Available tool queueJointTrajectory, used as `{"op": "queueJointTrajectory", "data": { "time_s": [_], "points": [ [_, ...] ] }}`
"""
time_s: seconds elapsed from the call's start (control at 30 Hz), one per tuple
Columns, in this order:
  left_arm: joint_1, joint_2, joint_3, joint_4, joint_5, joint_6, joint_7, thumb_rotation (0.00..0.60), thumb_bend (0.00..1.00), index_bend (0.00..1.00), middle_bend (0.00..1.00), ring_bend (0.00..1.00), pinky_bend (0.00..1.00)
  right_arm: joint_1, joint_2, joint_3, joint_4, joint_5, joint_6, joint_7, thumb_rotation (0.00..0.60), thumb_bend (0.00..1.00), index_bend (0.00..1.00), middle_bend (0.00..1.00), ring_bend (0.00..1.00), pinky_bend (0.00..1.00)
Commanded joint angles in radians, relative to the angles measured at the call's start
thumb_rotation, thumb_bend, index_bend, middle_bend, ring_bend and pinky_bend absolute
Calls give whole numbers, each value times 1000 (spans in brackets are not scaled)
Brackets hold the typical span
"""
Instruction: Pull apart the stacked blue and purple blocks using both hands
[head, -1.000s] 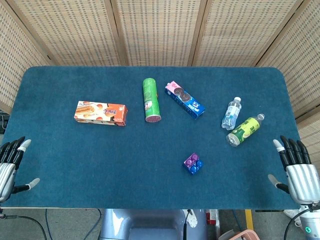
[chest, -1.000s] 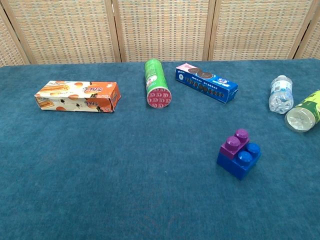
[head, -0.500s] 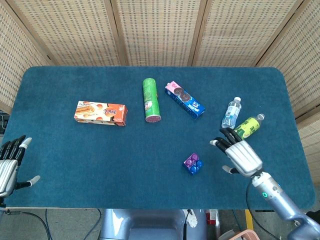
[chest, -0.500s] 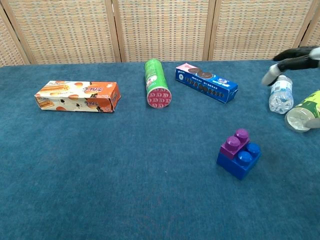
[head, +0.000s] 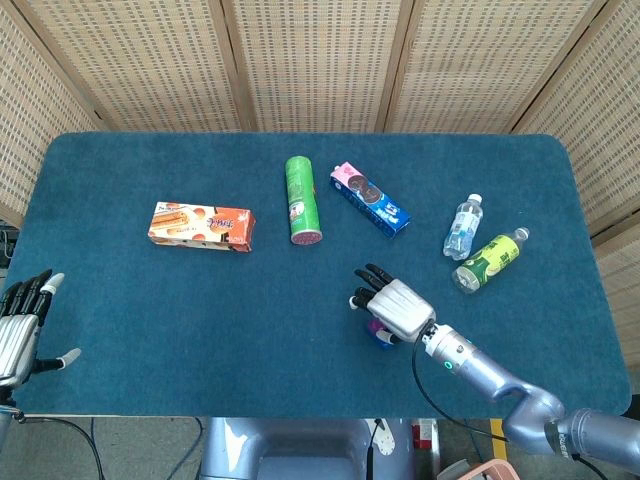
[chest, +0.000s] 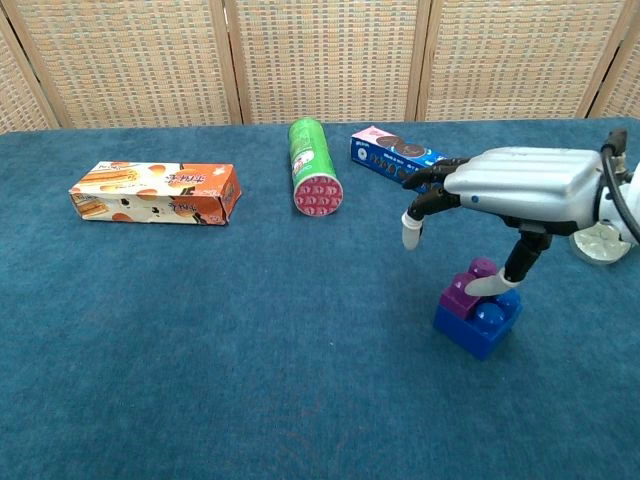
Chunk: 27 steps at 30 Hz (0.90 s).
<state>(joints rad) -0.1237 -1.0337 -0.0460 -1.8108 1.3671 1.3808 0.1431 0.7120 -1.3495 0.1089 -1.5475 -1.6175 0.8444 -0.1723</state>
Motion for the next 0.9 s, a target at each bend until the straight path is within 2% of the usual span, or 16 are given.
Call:
{"op": "queueJointTrajectory", "data": {
  "time_s": [0.03, 0.53, 0.9],
  "points": [
    [-1, 0, 2, 2, 2, -3, -3, 600, 0, 0, 0, 0, 0, 15, -20, -13, 34, 6, -11, -62, 600, 234, 317, 284, 0, 0],
    [-8, 7, 4, 5, -1, -21, -27, 600, 0, 0, 0, 0, 0, 42, 3, -42, 27, 64, -58, -147, 600, 253, 338, 287, 0, 0],
    [-9, 10, 5, 12, 0, -22, -39, 600, 0, 0, 0, 0, 0, 29, 40, -38, -28, 87, -4, -146, 600, 254, 338, 289, 0, 0]
  ]
}}
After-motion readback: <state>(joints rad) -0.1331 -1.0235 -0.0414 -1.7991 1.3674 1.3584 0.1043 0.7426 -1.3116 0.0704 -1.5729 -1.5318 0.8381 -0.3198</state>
